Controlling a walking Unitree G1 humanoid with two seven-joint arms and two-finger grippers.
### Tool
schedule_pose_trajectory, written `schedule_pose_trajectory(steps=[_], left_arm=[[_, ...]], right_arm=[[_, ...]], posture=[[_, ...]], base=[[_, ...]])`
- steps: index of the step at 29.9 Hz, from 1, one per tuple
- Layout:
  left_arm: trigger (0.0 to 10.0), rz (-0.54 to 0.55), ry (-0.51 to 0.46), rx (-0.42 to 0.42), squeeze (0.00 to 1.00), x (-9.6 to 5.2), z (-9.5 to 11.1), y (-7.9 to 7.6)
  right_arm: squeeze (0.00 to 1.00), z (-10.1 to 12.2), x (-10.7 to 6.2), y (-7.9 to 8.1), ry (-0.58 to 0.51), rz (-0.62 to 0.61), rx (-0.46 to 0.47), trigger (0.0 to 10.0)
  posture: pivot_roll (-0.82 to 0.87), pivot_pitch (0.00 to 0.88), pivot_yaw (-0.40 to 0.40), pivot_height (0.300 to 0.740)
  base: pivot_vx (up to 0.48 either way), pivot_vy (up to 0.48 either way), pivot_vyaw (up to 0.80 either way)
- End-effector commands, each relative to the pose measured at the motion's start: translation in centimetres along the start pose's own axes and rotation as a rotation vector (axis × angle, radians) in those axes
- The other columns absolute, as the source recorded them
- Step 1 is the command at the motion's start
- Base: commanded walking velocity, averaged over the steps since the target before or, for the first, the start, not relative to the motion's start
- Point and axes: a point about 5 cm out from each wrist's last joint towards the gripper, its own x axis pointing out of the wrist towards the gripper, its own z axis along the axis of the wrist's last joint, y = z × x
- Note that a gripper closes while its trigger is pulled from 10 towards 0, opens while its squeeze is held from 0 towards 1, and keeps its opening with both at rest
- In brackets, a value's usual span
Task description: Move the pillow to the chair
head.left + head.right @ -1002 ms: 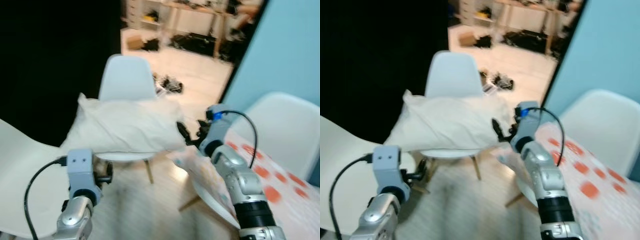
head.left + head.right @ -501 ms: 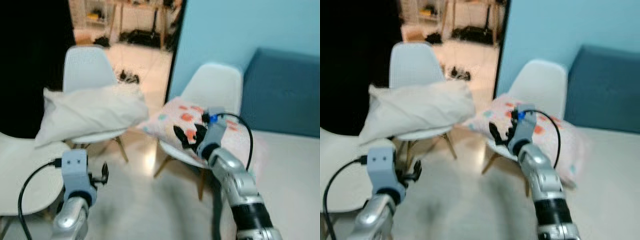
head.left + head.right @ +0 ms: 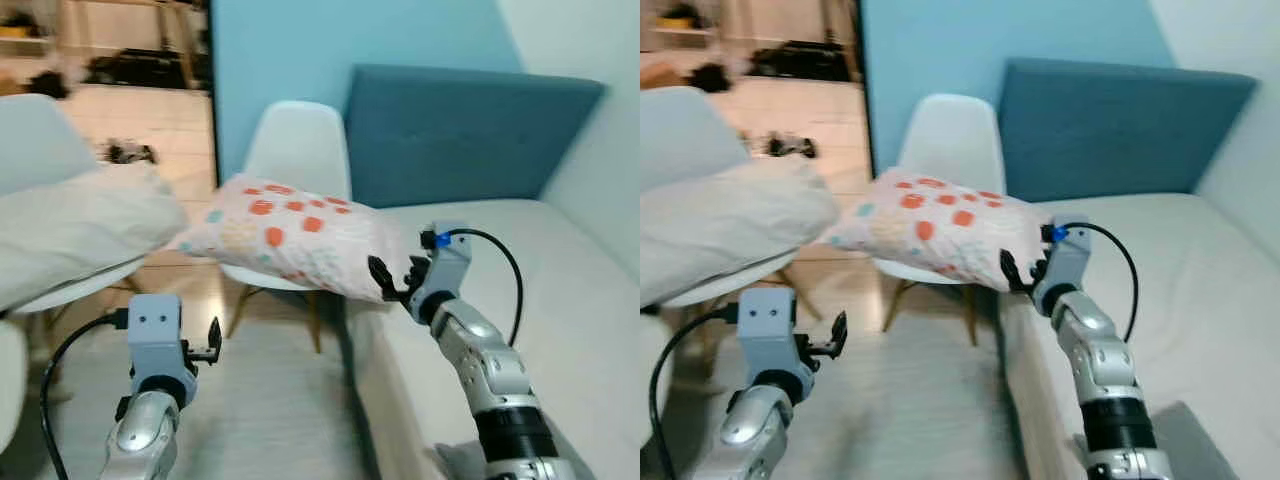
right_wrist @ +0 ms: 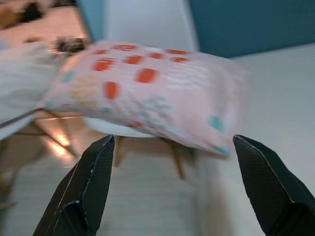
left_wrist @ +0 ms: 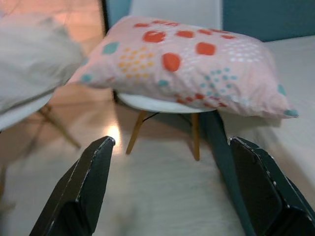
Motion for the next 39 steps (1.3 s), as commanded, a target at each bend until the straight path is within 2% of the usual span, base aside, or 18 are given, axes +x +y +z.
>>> schedule_pose_trajectory(steps=[1, 5, 12, 15, 18, 21, 22, 24, 25, 26, 27, 28, 29, 30, 31, 35, 39], left_arm=[[10.0, 0.015, 0.004, 0.032, 0.0, 0.2, -0.3, 0.5], [10.0, 0.021, 0.0, 0.048, 0.0, 0.2, -0.2, 0.8], [10.0, 0.025, -0.003, 0.051, 0.0, 0.1, -0.3, 1.0], [10.0, -0.006, -0.019, 0.044, 0.0, -0.1, -0.4, 0.1], [10.0, -0.027, -0.031, 0.025, 0.0, -0.1, -0.4, -0.6], [10.0, -0.063, -0.008, 0.031, 0.0, -0.2, -1.1, -1.6], [10.0, -0.085, 0.018, 0.014, 0.0, -0.3, -1.8, -2.1], [10.0, -0.066, 0.049, -0.053, 0.0, -0.4, -2.6, -1.6], [10.0, -0.066, 0.049, -0.053, 0.0, -0.4, -2.6, -1.6], [10.0, -0.042, 0.084, -0.09, 0.0, -0.4, -3.7, -0.9], [10.0, -0.042, 0.084, -0.09, 0.0, -0.4, -3.7, -0.9], [10.0, -0.044, 0.092, -0.102, 0.0, -0.4, -4.1, -0.9], [10.0, -0.044, 0.092, -0.102, 0.0, -0.4, -4.1, -0.9], [10.0, -0.046, 0.099, -0.106, 0.0, -0.4, -4.4, -0.8], [10.0, -0.047, 0.094, -0.096, 0.0, -0.4, -4.4, -0.7], [10.0, -0.046, 0.088, -0.077, 0.0, -0.3, -4.5, -0.5], [10.0, -0.046, 0.082, -0.079, 0.0, -0.3, -4.5, -0.5]], right_arm=[[0.0, -0.4, 0.1, -0.7, 0.022, -0.032, 0.001, 10.0], [0.0, -0.2, 0.2, -1.0, 0.021, -0.044, 0.001, 10.0], [0.0, -0.2, 0.1, -0.6, 0.02, -0.027, 0.015, 10.0], [0.0, -0.7, -0.3, 0.1, 0.025, 0.028, 0.004, 10.0], [0.0, -1.1, -0.5, -0.1, 0.014, 0.053, -0.013, 10.0], [0.0, -1.6, -1.0, -0.5, -0.004, 0.08, -0.086, 10.0], [0.0, -2.2, -1.4, -0.5, -0.002, 0.099, -0.09, 10.0], [0.0, -3.5, -2.2, -0.6, 0.015, 0.111, -0.052, 10.0], [0.0, -3.5, -2.2, -0.6, 0.015, 0.111, -0.052, 10.0], [0.0, -6.3, -2.9, -2.0, 0.089, 0.037, -0.014, 10.0], [0.0, -6.3, -2.9, -2.0, 0.089, 0.037, -0.014, 10.0], [0.0, -7.7, -3.3, -2.8, 0.127, -0.008, 0.046, 10.0], [0.0, -7.7, -3.3, -2.8, 0.127, -0.008, 0.046, 10.0], [0.0, -8.8, -3.7, -3.2, 0.158, -0.039, 0.093, 10.0], [0.0, -9.6, -4.0, -3.3, 0.183, -0.044, 0.098, 10.0], [0.0, -10.0, -4.2, -2.9, 0.195, -0.027, 0.074, 10.0], [0.0, -9.5, -3.9, -2.8, 0.173, -0.02, 0.069, 10.0]], posture=[[0.03, 0.0, -0.113, 0.736], [0.04, 0.0, -0.113, 0.736], [0.04, 0.0, -0.116, 0.736], [0.03, 0.0, -0.122, 0.736], [0.03, 0.0, -0.126, 0.736], [0.04, 0.0, -0.128, 0.736], [0.04, 0.0, -0.128, 0.736], [0.03, 0.0, -0.128, 0.736], [0.03, 0.0, -0.128, 0.736], [0.02, 0.0, -0.12, 0.736], [0.02, 0.0, -0.12, 0.736], [0.02, 0.0, -0.12, 0.736], [0.02, 0.0, -0.12, 0.736], [0.03, 0.0, -0.116, 0.736], [0.03, 0.0, -0.117, 0.736], [0.04, 0.0, -0.121, 0.736], [0.03, 0.0, -0.123, 0.736]], base=[[0.0, 0.0, -0.72], [0.0, 0.0, -0.72], [0.0, 0.0, -0.72], [0.0, 0.0, -0.71], [0.0, 0.0, -0.72], [0.0, 0.0, -0.72], [0.0, 0.0, -0.73], [0.0, 0.0, -0.73], [0.0, 0.0, -0.73], [0.0, 0.0, -0.73], [0.0, 0.0, -0.73], [0.0, 0.0, -0.73], [0.0, 0.0, -0.73], [0.0, 0.0, -0.73], [0.0, 0.0, -0.73], [0.0, 0.0, -0.73], [0.0, 0.0, -0.73]])
